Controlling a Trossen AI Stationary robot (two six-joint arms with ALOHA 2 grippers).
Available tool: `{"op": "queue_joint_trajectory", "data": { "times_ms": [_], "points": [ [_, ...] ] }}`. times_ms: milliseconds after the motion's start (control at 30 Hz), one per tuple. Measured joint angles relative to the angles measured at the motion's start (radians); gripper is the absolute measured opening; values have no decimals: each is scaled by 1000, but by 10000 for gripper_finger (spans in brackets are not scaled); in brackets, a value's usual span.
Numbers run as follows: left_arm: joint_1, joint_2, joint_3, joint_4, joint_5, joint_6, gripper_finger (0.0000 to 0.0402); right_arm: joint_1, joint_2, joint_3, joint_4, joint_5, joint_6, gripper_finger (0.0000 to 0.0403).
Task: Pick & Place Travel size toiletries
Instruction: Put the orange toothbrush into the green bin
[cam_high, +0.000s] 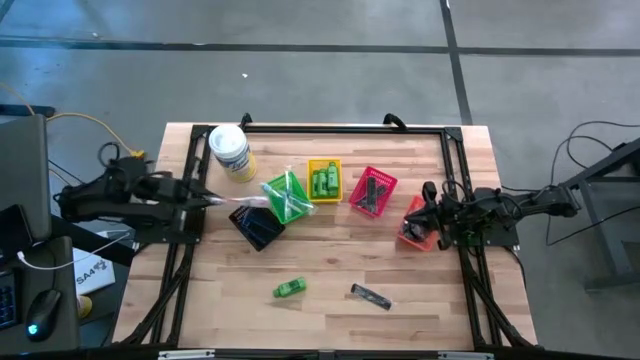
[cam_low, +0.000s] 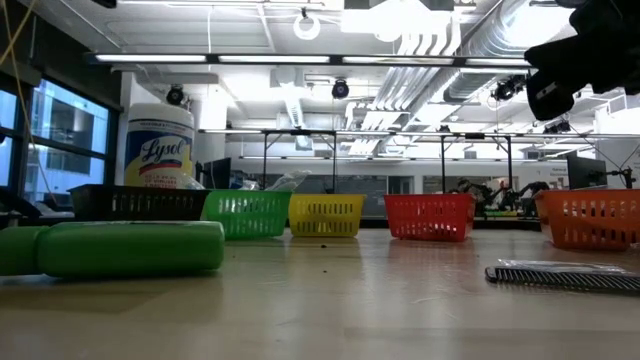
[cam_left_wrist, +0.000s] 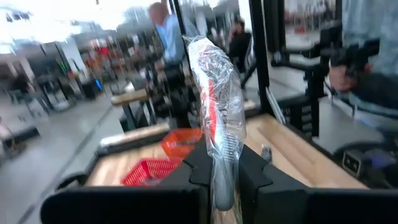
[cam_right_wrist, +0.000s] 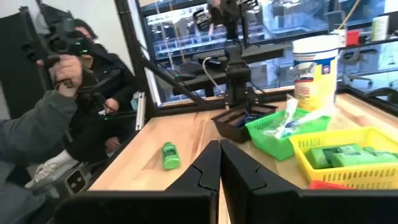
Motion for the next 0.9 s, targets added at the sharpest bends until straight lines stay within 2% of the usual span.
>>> {"op": "queue_joint_trajectory", "data": {
  "times_ms": [133,233,300,567,900],
  "points": [
    [0,-117,-64,60,-7,-8,19,1,-2,-1,0,-33,-1,2],
    [0,-180,-143,127,-68,-26,19,0,-1,-1,-1,-33,0,2],
    [0,-179,-204,169,-101,-28,19,0,-2,-1,-1,-34,8,2],
    [0,-176,-341,308,-82,5,19,0,-2,-1,-10,-13,29,2],
    [0,-176,-357,260,-71,-19,19,0,-1,-1,-55,-15,38,2]
  ]
}}
